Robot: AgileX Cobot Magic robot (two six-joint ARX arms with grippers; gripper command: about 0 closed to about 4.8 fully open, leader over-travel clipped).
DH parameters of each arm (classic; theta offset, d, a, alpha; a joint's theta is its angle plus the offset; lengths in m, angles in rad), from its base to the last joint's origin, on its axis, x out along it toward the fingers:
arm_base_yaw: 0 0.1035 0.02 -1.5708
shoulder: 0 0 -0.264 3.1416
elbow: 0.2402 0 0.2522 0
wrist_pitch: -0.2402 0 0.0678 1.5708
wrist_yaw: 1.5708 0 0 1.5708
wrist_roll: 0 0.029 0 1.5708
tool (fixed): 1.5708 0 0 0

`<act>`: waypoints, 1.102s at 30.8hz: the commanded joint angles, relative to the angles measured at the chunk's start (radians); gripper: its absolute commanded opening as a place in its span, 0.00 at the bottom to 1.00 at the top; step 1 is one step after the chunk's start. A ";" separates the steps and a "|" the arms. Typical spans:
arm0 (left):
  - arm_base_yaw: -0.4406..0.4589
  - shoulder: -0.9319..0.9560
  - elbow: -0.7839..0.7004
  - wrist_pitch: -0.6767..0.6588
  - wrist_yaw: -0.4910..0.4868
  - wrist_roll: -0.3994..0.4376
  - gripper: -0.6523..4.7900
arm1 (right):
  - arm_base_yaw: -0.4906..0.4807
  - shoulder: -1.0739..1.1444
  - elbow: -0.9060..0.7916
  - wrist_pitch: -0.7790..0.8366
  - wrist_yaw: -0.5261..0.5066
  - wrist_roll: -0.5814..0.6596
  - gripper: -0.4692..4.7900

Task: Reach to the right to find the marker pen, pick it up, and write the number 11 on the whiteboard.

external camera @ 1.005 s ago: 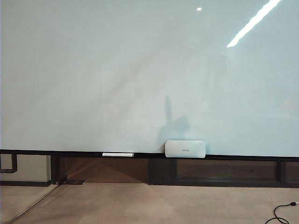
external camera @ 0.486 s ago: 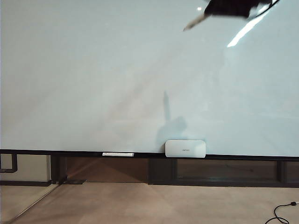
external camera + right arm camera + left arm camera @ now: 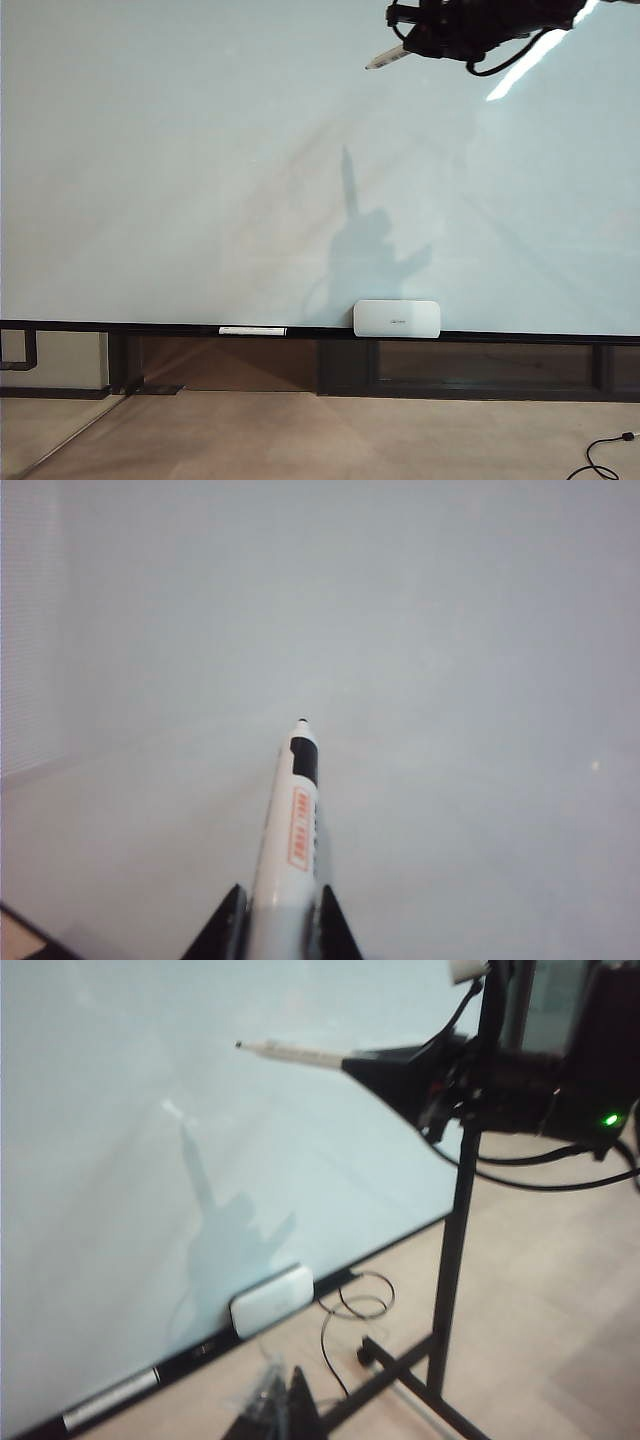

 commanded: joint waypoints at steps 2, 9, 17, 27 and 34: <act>-0.002 0.032 0.003 0.077 -0.005 0.003 0.11 | 0.001 0.047 0.077 0.017 -0.001 -0.005 0.08; -0.002 0.068 -0.004 0.146 -0.030 0.018 0.11 | 0.002 0.093 0.105 0.038 -0.001 -0.002 0.08; -0.002 0.078 -0.021 0.217 -0.042 -0.002 0.11 | 0.002 0.123 0.130 0.062 0.003 -0.001 0.08; -0.001 0.134 -0.029 0.269 -0.021 -0.024 0.11 | 0.002 0.197 0.278 -0.001 0.002 0.007 0.08; 0.000 0.137 -0.029 0.310 -0.038 -0.027 0.11 | 0.002 0.214 0.307 0.005 0.002 0.018 0.08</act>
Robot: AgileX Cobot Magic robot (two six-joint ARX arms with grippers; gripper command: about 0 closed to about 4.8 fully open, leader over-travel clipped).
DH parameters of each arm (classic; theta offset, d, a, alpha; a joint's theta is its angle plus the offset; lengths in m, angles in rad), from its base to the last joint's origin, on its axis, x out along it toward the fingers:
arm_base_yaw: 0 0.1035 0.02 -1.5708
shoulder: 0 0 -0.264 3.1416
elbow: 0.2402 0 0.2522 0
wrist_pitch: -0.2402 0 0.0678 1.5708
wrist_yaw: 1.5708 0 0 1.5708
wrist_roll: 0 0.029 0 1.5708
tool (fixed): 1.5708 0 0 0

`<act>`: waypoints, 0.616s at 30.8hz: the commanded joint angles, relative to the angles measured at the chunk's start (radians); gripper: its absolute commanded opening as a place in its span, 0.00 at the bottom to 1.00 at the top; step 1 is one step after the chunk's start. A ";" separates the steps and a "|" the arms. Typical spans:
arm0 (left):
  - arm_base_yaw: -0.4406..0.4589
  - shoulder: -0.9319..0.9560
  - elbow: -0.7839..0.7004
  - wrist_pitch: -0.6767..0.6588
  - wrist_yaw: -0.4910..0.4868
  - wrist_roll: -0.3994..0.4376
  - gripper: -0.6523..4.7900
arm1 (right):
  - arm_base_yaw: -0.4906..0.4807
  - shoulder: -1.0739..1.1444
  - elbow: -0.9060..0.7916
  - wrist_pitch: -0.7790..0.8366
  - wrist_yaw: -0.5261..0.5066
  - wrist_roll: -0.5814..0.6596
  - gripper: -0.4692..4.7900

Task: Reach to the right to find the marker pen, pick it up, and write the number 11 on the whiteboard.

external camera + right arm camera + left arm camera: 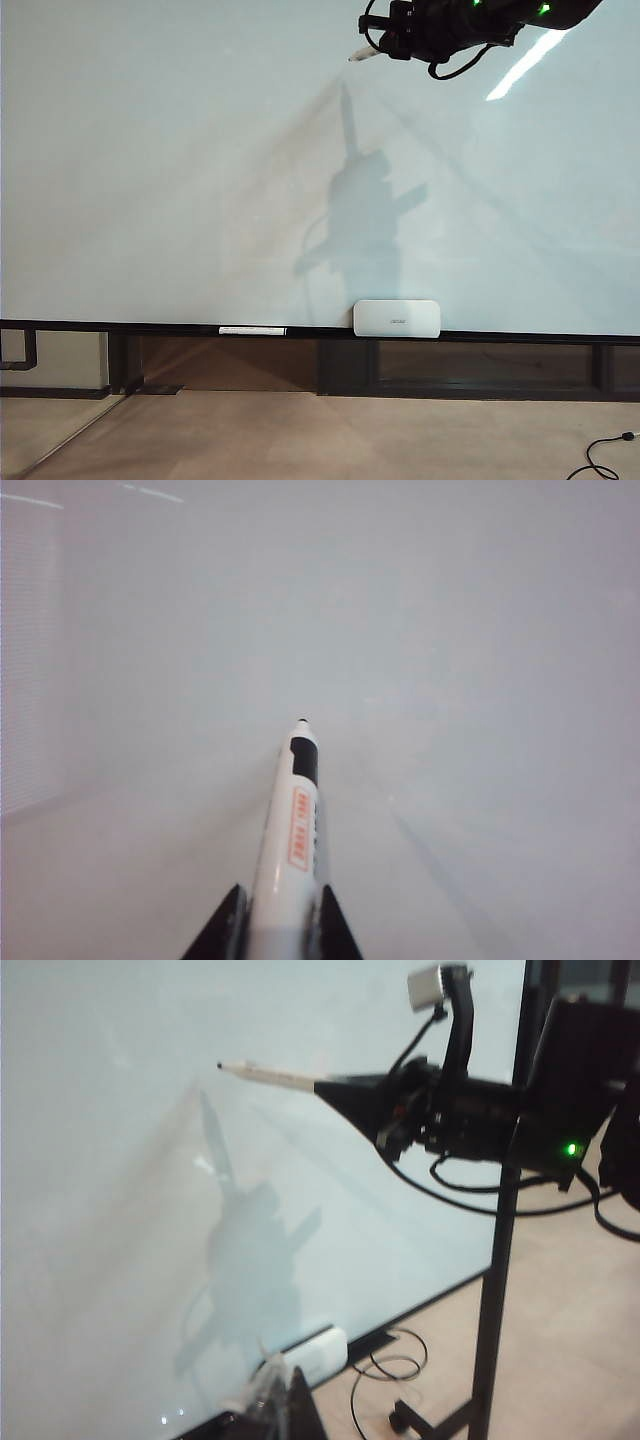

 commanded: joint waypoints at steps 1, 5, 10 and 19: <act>0.000 0.008 0.002 0.023 0.012 -0.005 0.11 | 0.001 0.000 0.007 0.022 0.002 0.008 0.08; 0.014 0.039 0.002 0.025 0.065 -0.008 0.11 | 0.001 0.008 0.007 0.025 0.002 0.007 0.08; 0.024 0.077 0.002 0.046 0.084 -0.008 0.11 | 0.000 0.018 0.011 0.038 0.002 0.008 0.08; 0.024 0.085 0.002 0.076 0.087 -0.009 0.11 | -0.012 0.050 0.080 0.006 0.002 0.016 0.08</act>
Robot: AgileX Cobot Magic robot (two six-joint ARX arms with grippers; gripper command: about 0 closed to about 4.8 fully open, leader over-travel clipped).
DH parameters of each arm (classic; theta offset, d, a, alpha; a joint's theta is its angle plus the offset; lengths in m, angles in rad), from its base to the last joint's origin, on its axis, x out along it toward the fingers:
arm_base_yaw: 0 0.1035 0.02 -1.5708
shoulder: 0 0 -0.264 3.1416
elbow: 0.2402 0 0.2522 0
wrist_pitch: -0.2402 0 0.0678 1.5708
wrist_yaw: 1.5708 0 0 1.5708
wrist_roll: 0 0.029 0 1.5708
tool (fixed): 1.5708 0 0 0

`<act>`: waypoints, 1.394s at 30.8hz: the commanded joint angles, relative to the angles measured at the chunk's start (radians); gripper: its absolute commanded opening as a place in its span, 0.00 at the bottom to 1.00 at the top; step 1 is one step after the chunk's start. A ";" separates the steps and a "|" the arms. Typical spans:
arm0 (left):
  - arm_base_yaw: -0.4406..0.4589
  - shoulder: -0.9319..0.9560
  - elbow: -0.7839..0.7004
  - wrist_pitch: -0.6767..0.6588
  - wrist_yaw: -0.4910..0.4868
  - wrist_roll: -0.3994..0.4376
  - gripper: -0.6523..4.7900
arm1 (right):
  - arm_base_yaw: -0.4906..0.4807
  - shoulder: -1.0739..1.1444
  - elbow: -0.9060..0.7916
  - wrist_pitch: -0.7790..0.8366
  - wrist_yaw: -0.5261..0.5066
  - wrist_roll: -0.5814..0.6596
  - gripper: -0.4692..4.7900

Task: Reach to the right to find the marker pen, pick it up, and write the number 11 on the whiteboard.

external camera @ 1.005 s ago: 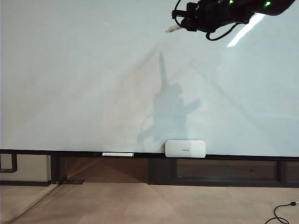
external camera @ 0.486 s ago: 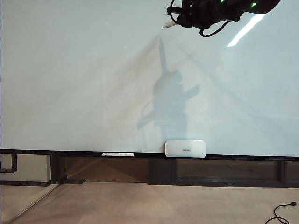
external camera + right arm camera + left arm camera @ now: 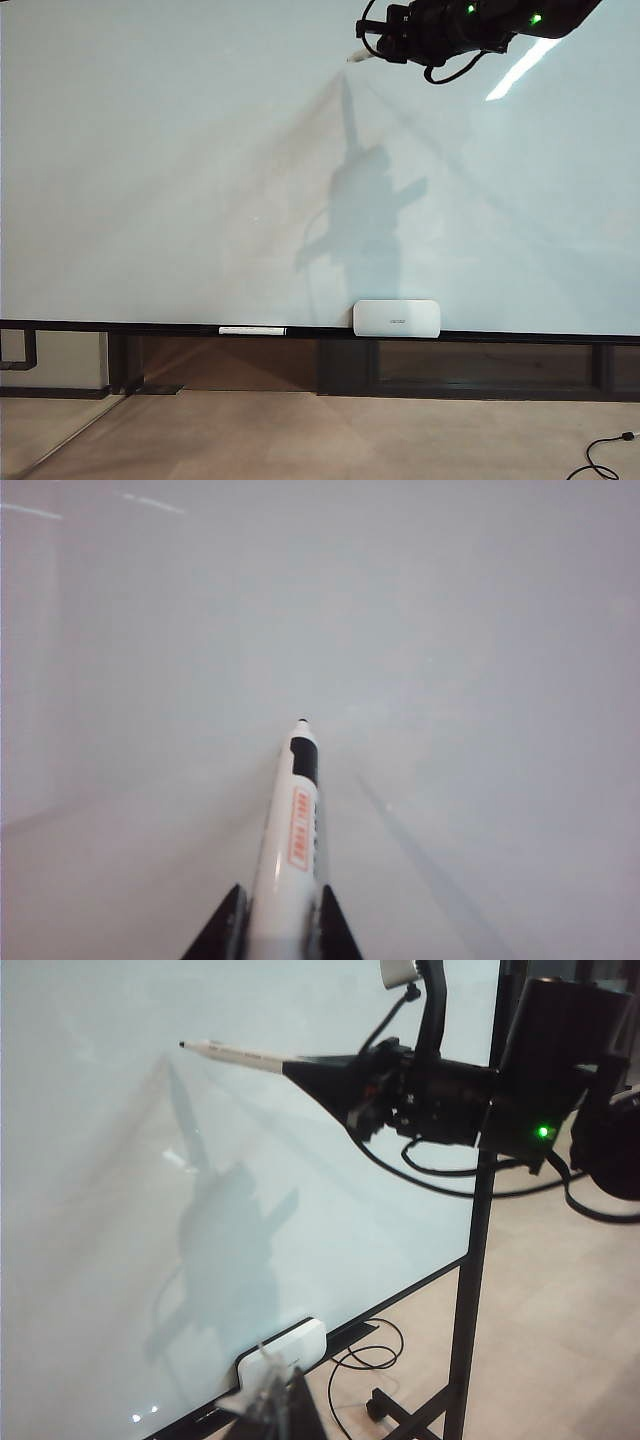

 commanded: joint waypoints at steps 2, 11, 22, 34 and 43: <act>0.000 0.000 0.002 0.015 0.004 -0.003 0.11 | -0.005 0.011 0.049 -0.025 0.002 0.011 0.08; 0.000 0.000 0.002 0.015 0.004 -0.003 0.11 | -0.006 0.011 0.050 -0.020 0.002 0.010 0.08; 0.000 0.001 0.003 0.024 0.003 0.005 0.11 | -0.008 0.013 0.050 -0.021 0.003 0.010 0.08; 0.000 0.000 0.003 0.031 -0.001 0.009 0.11 | -0.019 0.013 0.050 -0.021 0.012 0.010 0.08; 0.000 0.000 0.003 0.036 -0.003 0.009 0.11 | -0.021 0.031 0.050 -0.022 0.014 0.010 0.08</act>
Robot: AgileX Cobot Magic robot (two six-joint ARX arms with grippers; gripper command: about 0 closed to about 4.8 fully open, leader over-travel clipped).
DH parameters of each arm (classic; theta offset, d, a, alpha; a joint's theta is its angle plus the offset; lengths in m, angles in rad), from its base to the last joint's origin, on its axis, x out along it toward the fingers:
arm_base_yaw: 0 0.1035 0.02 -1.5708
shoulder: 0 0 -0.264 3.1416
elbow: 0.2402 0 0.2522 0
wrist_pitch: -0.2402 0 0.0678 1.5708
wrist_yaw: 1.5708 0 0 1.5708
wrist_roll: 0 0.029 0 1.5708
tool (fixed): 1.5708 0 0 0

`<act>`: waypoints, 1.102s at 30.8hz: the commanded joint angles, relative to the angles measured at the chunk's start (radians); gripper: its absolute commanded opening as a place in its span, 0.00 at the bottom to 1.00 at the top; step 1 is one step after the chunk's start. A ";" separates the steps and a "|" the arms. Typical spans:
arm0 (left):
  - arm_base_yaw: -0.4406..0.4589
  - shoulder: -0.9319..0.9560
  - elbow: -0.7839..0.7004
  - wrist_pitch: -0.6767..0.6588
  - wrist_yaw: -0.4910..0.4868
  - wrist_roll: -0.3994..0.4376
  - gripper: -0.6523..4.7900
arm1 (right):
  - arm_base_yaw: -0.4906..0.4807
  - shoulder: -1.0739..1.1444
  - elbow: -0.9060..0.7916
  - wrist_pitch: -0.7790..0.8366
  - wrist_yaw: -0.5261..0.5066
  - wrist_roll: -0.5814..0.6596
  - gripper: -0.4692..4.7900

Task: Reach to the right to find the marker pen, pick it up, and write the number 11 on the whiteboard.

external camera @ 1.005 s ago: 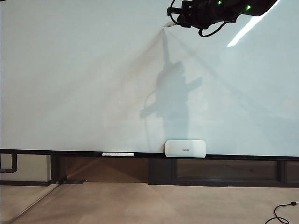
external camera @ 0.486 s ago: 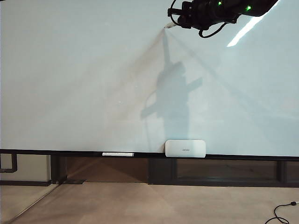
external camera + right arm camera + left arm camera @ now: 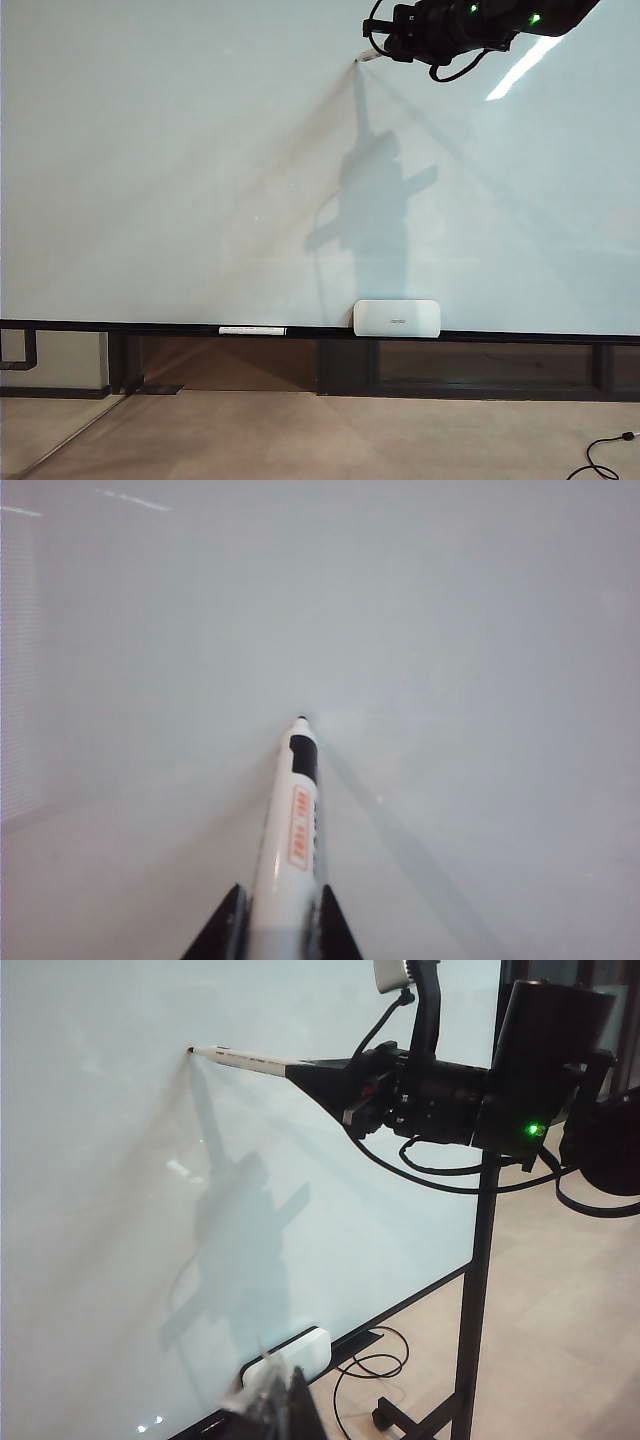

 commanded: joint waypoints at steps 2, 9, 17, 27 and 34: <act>0.000 -0.002 0.003 0.014 -0.002 0.004 0.11 | -0.002 0.018 0.005 0.008 0.007 0.002 0.08; 0.000 -0.002 0.003 0.010 0.002 0.004 0.11 | -0.001 0.024 0.002 -0.043 0.029 0.002 0.08; 0.000 -0.002 0.003 0.004 0.001 0.007 0.11 | -0.001 0.026 -0.002 -0.113 0.029 0.001 0.08; 0.000 -0.002 0.003 0.004 0.000 0.007 0.11 | -0.001 0.028 -0.114 -0.094 0.029 0.017 0.08; 0.000 -0.002 0.003 0.002 0.001 0.003 0.11 | 0.000 0.019 -0.167 -0.058 0.020 0.035 0.08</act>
